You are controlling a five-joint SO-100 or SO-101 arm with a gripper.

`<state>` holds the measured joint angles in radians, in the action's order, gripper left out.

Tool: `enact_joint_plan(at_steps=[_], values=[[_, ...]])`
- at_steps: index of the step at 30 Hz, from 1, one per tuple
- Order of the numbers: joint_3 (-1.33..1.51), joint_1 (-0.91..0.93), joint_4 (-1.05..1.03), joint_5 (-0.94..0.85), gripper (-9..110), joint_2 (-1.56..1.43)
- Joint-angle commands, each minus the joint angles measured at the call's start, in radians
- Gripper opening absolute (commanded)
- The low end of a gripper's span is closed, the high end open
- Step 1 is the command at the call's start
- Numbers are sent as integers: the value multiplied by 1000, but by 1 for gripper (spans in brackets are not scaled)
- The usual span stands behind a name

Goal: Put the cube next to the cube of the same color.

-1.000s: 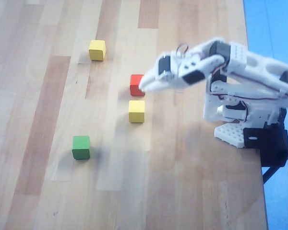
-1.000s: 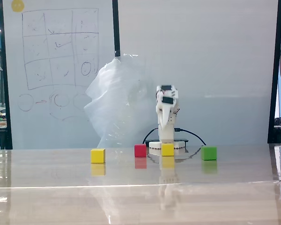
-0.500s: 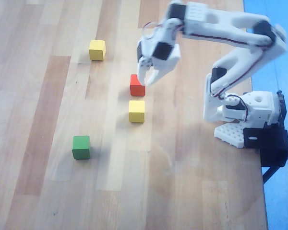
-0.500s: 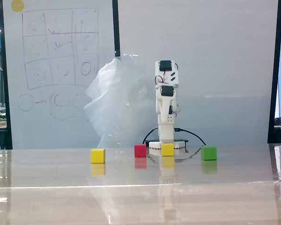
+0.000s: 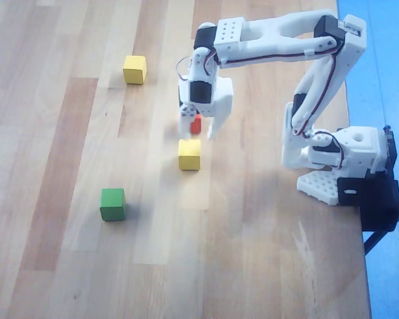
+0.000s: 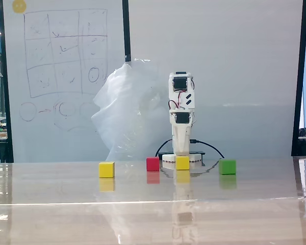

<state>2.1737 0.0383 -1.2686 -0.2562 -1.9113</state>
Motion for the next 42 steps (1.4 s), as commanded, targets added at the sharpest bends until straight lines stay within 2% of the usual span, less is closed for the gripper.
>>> enact_joint_plan(at_steps=[1,11,22,25,28,30,33,38,42], values=[[-35,9,64,-3,29,-9],[222,5,236,-3,27,-11],[238,-3,301,-8,26,5],[236,-3,331,-8,18,-9],[199,-3,336,-8,3,-12],[150,-3,304,-8,-2,-17],[55,3,183,-8,3,-77],[-169,21,-40,-18,-1,-236],[-416,92,-100,-31,0,-230]])
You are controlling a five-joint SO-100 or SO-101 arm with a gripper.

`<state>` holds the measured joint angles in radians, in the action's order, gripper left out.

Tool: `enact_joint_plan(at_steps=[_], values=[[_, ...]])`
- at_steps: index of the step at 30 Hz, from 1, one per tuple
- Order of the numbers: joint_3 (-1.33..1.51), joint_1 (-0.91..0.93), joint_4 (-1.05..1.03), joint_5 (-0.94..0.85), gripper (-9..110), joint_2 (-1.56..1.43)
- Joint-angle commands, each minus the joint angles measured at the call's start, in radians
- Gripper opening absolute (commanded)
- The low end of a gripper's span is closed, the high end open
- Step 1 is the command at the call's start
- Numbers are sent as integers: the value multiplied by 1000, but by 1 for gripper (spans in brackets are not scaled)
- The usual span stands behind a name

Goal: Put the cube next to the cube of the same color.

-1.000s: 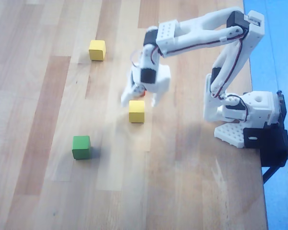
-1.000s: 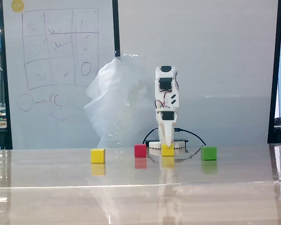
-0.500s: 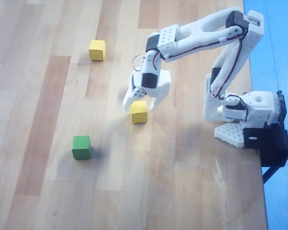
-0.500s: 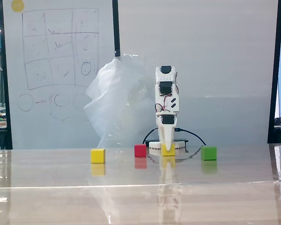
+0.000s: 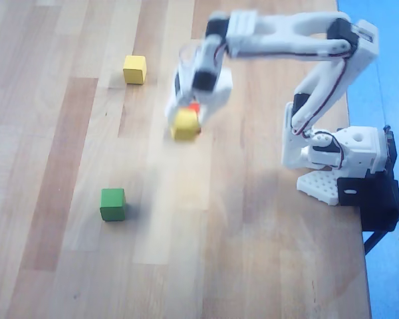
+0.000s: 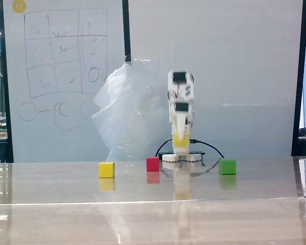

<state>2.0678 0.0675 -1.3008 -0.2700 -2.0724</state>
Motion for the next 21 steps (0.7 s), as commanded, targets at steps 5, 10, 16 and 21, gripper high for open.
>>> enact_joint_plan(at_steps=[5,10,16,21], values=[[-598,186,-67,-175,0,169],[-873,311,-67,-267,0,407],[-1046,377,-66,-279,0,673],[-1098,393,-64,-279,0,839]])
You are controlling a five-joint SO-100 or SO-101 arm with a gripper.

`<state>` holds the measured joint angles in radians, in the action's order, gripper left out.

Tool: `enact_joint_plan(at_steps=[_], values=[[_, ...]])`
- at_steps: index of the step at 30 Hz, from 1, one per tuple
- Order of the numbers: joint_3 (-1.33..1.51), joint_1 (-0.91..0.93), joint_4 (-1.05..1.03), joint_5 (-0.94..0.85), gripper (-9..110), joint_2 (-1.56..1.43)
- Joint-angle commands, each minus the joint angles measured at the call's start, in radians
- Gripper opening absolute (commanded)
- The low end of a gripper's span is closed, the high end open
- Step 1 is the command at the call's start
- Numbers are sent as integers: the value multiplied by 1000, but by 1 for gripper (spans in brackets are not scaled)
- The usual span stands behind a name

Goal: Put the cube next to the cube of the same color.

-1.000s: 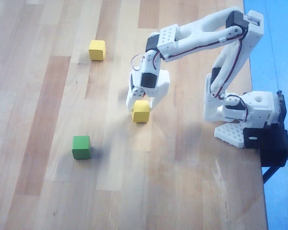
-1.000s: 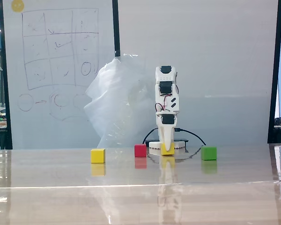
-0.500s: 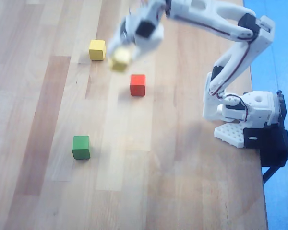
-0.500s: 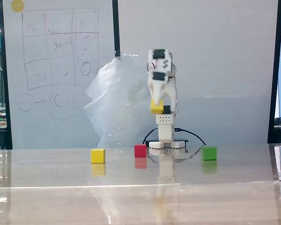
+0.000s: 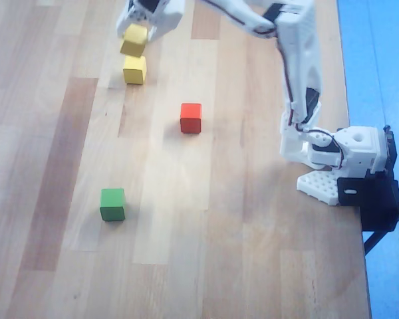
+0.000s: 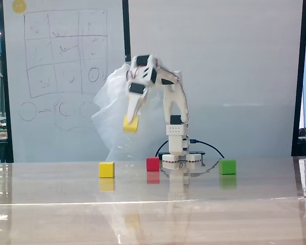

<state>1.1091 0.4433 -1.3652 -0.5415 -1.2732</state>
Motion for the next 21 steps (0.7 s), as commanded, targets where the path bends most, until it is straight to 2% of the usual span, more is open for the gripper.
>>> enact_joint_plan(at_steps=[1,10,21], values=[[-143,18,2,-8,0,61],[-135,23,130,-6,0,146],[-127,21,161,-8,0,227]])
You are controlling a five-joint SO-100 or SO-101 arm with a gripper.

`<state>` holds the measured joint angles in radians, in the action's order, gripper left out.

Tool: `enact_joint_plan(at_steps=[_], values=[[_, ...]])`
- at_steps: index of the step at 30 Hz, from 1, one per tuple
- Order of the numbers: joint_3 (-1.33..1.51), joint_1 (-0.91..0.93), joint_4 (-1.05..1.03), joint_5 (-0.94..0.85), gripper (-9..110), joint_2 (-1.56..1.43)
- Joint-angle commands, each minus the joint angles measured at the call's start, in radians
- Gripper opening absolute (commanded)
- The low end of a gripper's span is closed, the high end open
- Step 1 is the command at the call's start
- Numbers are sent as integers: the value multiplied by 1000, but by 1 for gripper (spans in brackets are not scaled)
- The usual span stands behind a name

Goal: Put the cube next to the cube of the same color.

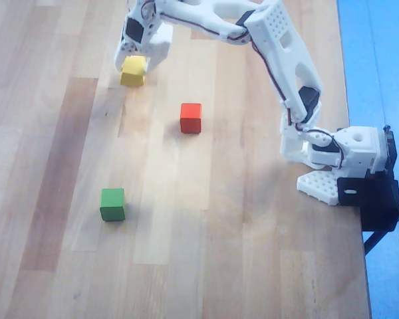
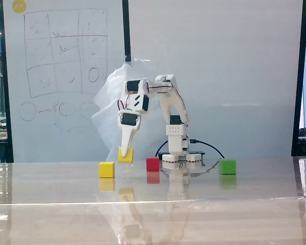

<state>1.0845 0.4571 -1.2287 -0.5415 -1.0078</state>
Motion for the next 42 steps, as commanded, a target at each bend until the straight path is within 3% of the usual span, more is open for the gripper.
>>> enact_joint_plan(at_steps=[1,22,33,42], values=[[-103,8,26,-8,0,-34],[-104,9,115,-11,1,63],[-107,15,117,-11,22,61],[-114,71,81,-149,28,3]])
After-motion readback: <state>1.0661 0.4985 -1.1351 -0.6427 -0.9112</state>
